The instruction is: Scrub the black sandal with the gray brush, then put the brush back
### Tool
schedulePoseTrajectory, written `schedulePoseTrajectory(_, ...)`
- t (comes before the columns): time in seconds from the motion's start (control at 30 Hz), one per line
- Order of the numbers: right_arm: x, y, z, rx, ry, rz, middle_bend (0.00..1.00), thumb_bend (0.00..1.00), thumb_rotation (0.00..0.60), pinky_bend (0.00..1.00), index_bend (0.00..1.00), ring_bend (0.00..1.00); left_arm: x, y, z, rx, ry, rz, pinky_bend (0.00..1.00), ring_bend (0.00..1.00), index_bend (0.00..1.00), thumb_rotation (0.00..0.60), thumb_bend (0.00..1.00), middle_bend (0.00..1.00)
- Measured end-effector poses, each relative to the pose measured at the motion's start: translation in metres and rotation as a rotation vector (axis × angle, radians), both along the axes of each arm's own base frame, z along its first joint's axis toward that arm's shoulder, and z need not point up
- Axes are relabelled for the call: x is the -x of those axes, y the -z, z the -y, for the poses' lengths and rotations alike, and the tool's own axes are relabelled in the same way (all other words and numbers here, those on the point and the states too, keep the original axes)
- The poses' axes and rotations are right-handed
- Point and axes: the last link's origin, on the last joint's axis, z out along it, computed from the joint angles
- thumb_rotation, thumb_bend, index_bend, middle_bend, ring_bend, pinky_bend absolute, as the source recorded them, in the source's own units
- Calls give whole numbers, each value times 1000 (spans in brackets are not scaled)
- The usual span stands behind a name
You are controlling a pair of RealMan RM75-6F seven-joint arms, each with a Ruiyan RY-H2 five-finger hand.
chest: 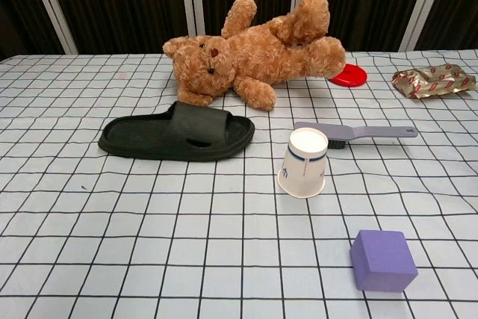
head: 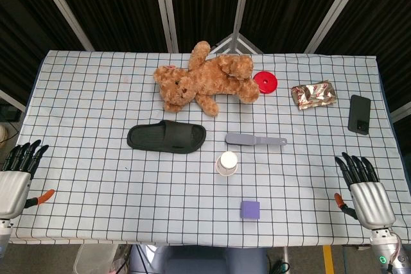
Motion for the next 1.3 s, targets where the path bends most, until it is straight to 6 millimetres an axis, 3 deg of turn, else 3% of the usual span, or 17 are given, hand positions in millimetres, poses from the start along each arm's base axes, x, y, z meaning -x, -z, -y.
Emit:
schedulePoseTrajectory(0.33, -3, 9, 7, -19, -16, 3, 0, 399, 600, 0, 0, 0, -3, -1, 1, -12, 15, 13, 0, 0, 0, 600, 0, 0)
schedulePoseTrajectory(0.57, -17, 23, 33, -91, -64, -18, 8, 400, 600, 0, 0, 0, -2, -1, -2, -15, 30, 28, 0, 0, 0, 600, 0, 0)
schedulePoseTrajectory(1.0, -85, 70, 110, -313, -172, -102, 89, 400, 600, 4, 52, 16, 3, 2, -11, 0, 1, 19, 0, 0, 0, 600, 3, 0)
schedulePoseTrajectory(1.3, -127, 106, 144, -388, -245, -114, 151, 400, 600, 27, 121, 68, 5, 5, -16, -3, -14, 6, 0, 0, 0, 600, 8, 0)
